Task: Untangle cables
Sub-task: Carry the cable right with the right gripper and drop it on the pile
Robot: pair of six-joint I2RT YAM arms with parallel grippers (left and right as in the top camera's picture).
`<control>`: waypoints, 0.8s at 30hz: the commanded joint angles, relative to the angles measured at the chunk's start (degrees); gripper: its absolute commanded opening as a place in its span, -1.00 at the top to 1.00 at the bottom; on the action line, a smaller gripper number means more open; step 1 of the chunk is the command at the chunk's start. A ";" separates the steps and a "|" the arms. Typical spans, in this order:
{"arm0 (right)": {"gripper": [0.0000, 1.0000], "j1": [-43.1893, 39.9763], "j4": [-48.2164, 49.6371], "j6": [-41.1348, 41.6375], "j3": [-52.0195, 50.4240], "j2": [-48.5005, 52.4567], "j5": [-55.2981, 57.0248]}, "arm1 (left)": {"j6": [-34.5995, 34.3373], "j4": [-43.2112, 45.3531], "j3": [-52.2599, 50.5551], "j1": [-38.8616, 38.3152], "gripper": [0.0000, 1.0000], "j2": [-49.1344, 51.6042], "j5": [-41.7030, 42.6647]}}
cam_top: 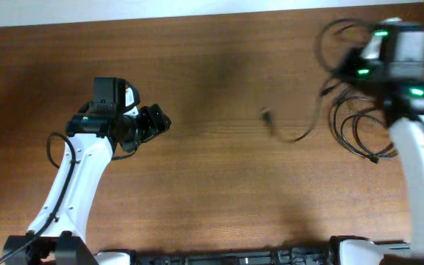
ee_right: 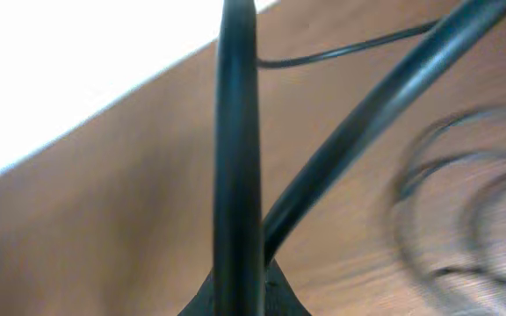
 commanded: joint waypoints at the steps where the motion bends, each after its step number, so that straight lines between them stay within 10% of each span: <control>1: 0.92 -10.82 0.11 -2.69 1.73 -2.82 6.64 | 0.98 -0.09 0.09 0.09 -0.64 -1.07 -0.39; 6: 0.91 -24.90 -3.19 -2.67 1.70 1.55 5.81 | 1.01 -0.33 0.09 0.09 -0.64 -1.07 -0.37; 13: -0.34 -26.43 -15.52 -12.33 1.68 13.44 -12.15 | 0.98 -0.24 0.09 0.09 -0.64 -1.07 -0.39; 24: -0.38 -20.00 -20.24 -15.74 1.70 19.63 -12.61 | 1.01 0.50 0.09 0.09 -0.64 -1.07 -0.42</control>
